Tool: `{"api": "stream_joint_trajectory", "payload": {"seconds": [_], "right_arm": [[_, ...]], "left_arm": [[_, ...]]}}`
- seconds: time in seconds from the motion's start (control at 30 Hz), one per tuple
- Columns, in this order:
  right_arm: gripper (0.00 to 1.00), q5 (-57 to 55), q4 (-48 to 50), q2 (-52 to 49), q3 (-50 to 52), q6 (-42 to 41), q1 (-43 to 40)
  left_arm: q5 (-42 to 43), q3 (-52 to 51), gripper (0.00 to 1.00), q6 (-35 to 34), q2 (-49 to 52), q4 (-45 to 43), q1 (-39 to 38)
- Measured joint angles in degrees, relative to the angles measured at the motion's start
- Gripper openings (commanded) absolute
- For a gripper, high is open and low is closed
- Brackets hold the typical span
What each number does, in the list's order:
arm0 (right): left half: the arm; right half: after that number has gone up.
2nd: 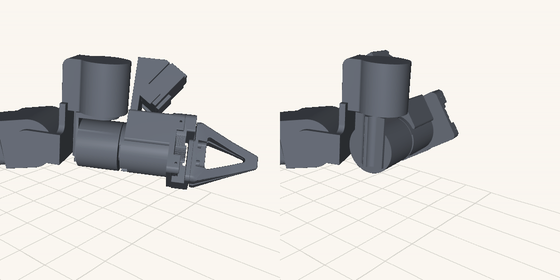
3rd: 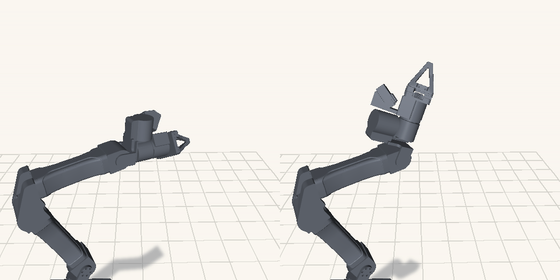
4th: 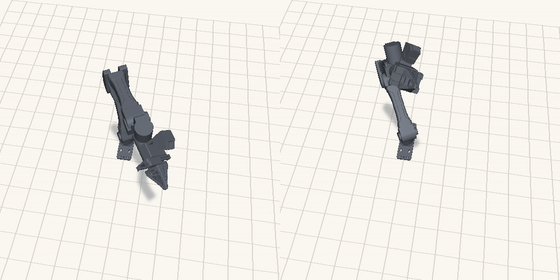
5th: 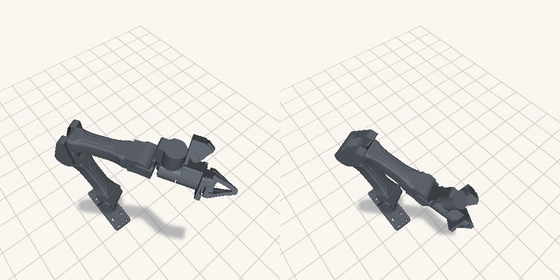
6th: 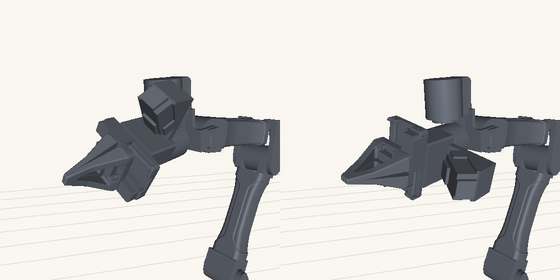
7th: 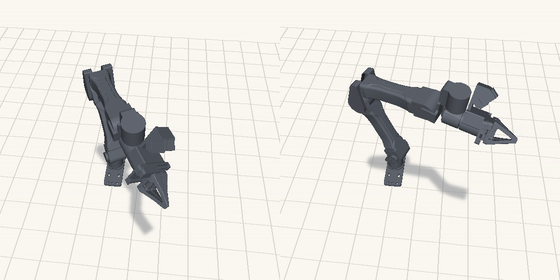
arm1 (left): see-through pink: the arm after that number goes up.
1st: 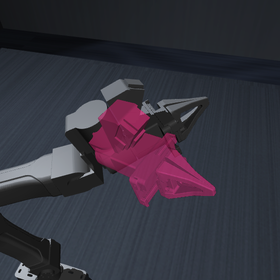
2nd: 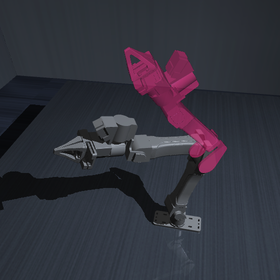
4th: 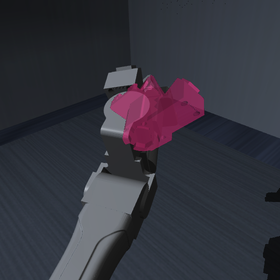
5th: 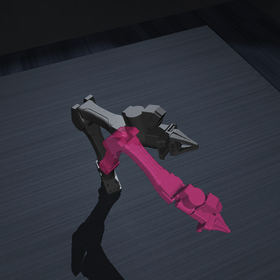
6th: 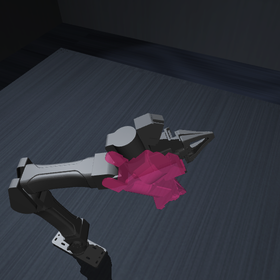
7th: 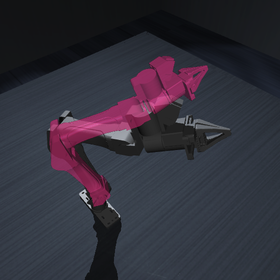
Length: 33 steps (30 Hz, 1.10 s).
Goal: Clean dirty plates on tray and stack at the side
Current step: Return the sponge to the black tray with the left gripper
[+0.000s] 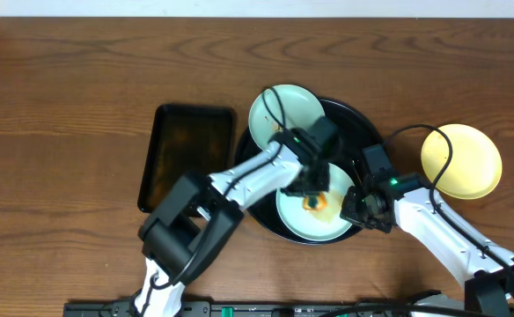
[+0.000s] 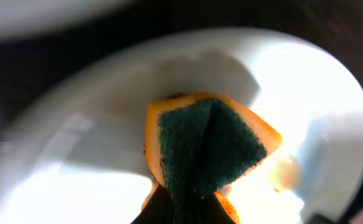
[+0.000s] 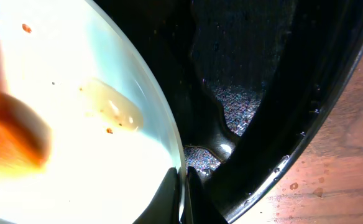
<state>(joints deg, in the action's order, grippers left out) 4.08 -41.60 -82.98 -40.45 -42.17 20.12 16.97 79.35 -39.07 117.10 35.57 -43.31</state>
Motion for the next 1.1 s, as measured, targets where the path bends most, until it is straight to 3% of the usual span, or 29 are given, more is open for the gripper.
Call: {"api": "stream_joint_trajectory", "payload": {"seconds": [0.1, 0.23, 0.33, 0.63, 0.77, 0.87, 1.1], "right_arm": [[0.06, 0.0, 0.1, 0.0, 0.0, 0.0, 0.0], [0.31, 0.1, 0.5, 0.0, 0.0, -0.5, 0.0], [0.35, -0.1, 0.8, 0.0, 0.0, -0.5, 0.0], [0.28, -0.1, 4.5, -0.1, 1.0, -0.4, 0.0], [0.17, 0.7, 8.8, -0.7, 3.0, -0.5, 0.0], [0.01, 1.2, 11.7, -0.7, 3.7, -0.4, 0.0], [0.01, 1.7, 13.2, -0.4, 3.9, 1.7, 0.0]], "left_arm": [[-1.0, 0.0, 0.07, 0.6, -0.6, 1.9, 2.6], [-2.2, -0.3, 0.07, 4.0, -2.1, 4.4, 4.8], [-3.5, -0.6, 0.08, 7.4, -5.7, 6.2, 5.8], [-7.3, -0.6, 0.07, 12.5, -19.0, 13.7, 6.7], [-11.2, -0.7, 0.07, 12.9, -19.5, 17.8, 8.5], [-13.8, -0.7, 0.07, 13.0, -19.5, 19.8, 12.0], [-15.6, -0.7, 0.07, 13.0, -19.5, 21.4, 23.1]]}}
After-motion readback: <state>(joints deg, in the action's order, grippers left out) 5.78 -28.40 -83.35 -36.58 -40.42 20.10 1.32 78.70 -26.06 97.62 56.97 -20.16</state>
